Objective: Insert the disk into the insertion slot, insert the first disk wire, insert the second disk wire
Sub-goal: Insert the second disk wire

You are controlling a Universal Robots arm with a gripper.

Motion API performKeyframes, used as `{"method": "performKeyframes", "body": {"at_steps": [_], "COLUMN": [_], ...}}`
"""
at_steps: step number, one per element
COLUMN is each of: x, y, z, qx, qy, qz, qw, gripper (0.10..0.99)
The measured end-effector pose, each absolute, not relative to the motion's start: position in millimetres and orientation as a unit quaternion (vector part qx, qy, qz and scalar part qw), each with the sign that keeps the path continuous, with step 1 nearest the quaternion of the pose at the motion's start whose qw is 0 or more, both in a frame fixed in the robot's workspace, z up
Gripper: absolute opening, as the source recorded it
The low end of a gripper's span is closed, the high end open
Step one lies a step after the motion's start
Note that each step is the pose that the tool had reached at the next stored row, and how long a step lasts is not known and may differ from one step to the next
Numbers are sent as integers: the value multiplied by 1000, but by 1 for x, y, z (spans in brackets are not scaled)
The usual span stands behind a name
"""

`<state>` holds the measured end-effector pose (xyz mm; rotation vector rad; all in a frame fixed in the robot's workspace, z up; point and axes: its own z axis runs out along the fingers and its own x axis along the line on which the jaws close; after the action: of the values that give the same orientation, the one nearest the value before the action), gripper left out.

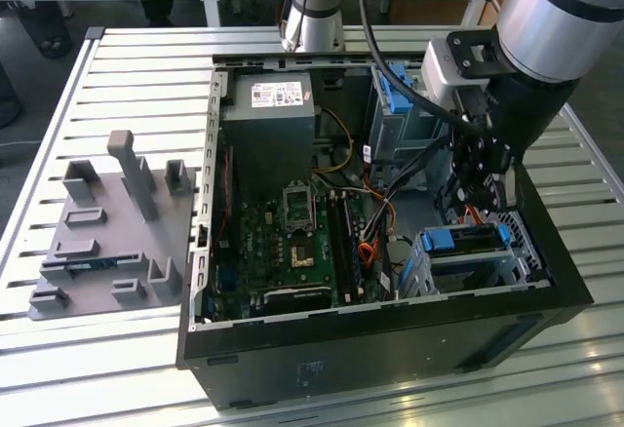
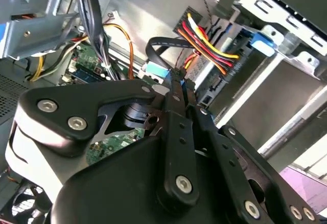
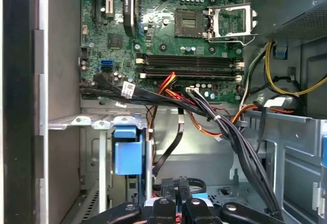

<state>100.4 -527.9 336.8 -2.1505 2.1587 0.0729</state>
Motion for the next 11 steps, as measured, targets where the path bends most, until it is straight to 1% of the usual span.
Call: {"method": "performKeyframes", "body": {"at_steps": [5, 11], "x": [100, 100], "y": [-538, -543], "z": [337, 336], "qx": [-705, -705], "qy": [707, 707], "qz": [24, 24], "qw": [47, 47], "gripper": [149, 149]}}
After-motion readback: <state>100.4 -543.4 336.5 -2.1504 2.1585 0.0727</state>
